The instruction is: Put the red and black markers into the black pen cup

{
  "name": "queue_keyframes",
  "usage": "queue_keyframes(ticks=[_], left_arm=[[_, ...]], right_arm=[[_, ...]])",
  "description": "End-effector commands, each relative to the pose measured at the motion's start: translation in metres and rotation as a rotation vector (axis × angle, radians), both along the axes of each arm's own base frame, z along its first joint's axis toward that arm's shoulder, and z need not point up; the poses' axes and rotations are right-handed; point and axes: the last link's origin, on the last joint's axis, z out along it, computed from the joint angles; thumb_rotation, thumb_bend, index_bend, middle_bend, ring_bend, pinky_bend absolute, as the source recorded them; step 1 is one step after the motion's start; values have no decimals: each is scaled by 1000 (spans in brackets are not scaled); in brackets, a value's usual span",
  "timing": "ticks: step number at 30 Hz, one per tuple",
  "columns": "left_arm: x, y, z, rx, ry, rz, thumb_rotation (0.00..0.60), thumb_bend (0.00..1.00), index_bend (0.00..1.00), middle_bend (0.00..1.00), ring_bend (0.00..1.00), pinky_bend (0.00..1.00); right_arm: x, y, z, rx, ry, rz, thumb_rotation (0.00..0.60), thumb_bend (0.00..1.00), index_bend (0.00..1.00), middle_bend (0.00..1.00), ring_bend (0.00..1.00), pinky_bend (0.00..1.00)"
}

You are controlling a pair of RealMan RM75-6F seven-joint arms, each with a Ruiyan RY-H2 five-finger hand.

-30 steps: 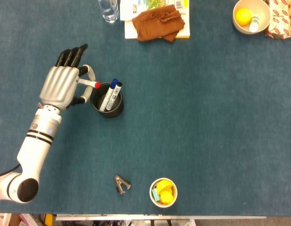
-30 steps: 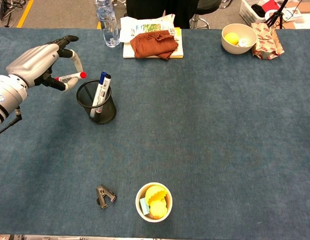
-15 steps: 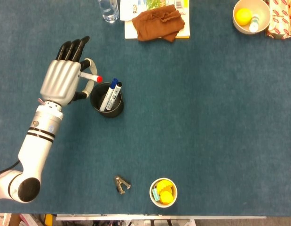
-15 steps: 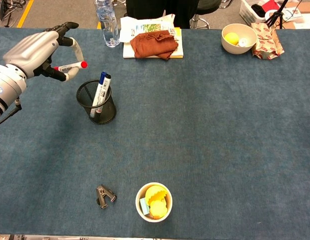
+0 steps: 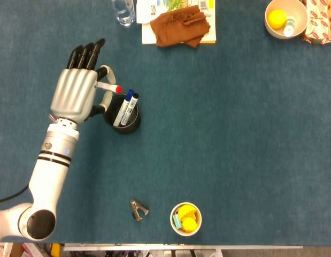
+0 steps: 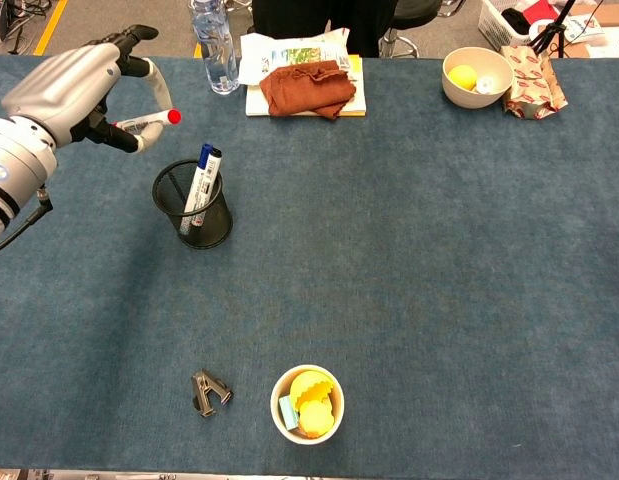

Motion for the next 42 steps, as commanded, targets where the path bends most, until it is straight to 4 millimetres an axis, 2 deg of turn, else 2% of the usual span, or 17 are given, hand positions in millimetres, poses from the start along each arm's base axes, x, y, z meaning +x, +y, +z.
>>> queue_keyframes(ticks=[1, 8, 16, 28, 42], left_arm=[[7, -4, 4, -3, -17, 43, 600, 449, 619, 0, 0, 0], [18, -15, 7, -74, -101, 133, 600, 450, 620, 0, 0, 0], [28, -19, 7, -104, -173, 140, 600, 450, 621, 0, 0, 0], [34, -27, -7, -182, -273, 189, 600, 450, 635, 0, 0, 0], [41, -27, -15, -210, -356, 218, 600, 450, 636, 0, 0, 0]], right_arm=[[0, 0, 0, 1, 0, -1, 600, 0, 239, 256, 177, 348], [0, 0, -2, 8, 4, -2, 600, 0, 239, 256, 177, 348], [-2, 0, -4, 17, 9, -7, 600, 0, 239, 256, 177, 348], [-2, 0, -1, 10, 6, -13, 600, 0, 239, 256, 177, 348], [-2, 2, -1, 15, 7, -17, 600, 0, 239, 256, 177, 348]])
